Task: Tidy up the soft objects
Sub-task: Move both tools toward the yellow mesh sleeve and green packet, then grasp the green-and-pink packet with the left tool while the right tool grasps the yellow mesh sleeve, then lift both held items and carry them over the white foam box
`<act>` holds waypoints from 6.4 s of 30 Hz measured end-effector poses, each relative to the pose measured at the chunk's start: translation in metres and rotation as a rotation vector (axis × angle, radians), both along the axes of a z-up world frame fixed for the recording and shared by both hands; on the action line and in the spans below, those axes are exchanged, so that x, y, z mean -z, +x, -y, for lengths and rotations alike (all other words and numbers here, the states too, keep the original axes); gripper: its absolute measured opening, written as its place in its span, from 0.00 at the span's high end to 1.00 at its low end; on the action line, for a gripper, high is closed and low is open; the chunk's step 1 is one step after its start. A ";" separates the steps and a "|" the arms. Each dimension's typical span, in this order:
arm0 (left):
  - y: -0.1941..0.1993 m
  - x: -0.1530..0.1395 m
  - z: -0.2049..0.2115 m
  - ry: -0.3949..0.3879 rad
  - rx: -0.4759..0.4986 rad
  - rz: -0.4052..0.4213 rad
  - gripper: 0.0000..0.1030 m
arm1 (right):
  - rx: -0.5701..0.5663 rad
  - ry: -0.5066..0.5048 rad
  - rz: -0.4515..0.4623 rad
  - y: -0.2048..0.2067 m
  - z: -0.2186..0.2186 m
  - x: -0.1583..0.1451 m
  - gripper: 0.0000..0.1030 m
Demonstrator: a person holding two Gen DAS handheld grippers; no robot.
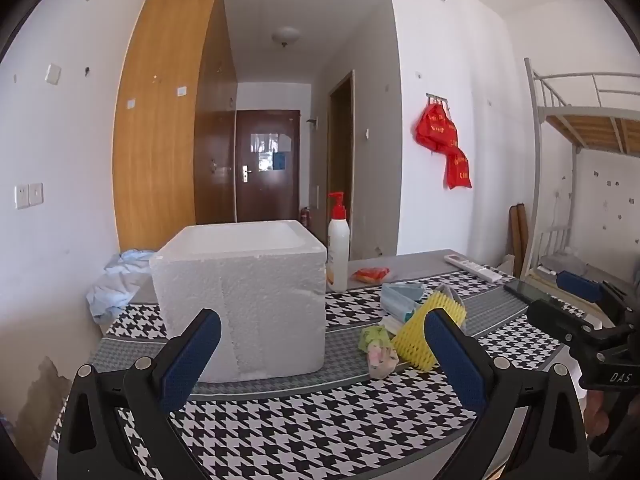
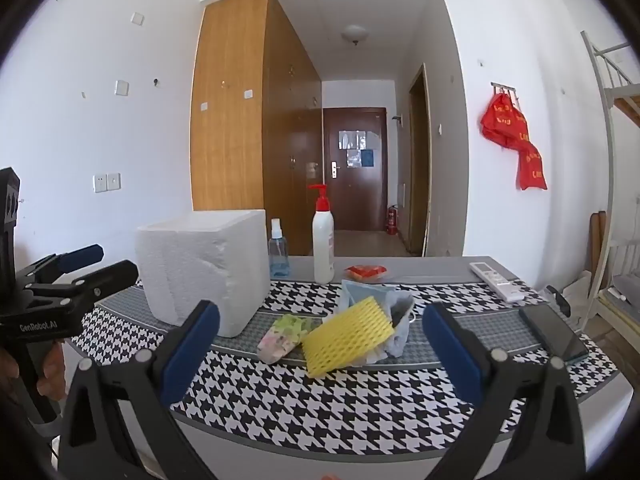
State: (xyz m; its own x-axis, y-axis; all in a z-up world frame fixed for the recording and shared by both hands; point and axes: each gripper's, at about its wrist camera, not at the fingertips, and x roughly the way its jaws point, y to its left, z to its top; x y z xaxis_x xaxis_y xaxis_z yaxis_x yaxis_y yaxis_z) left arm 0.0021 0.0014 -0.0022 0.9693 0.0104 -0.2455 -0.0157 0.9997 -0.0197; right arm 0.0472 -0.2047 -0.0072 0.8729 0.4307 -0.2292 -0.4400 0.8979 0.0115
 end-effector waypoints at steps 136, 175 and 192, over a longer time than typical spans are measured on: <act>0.162 0.076 0.050 -0.021 0.269 -0.558 0.67 | -0.103 -0.108 -0.489 0.153 -0.013 0.066 0.44; 0.139 0.042 0.044 -0.050 0.295 -0.417 0.71 | -0.098 -0.081 -0.370 0.120 -0.020 0.031 0.89; 0.121 0.010 0.045 -0.031 0.287 -0.334 0.71 | -0.091 -0.070 -0.303 0.103 -0.016 0.007 0.89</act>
State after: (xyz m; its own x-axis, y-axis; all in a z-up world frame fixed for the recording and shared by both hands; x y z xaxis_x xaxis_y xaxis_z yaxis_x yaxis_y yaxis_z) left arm 0.1229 -0.0434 -0.0124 0.7993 -0.2598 -0.5418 0.2519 0.9635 -0.0903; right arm 0.1500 -0.1883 -0.0146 0.7188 0.4780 -0.5049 -0.5048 0.8581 0.0939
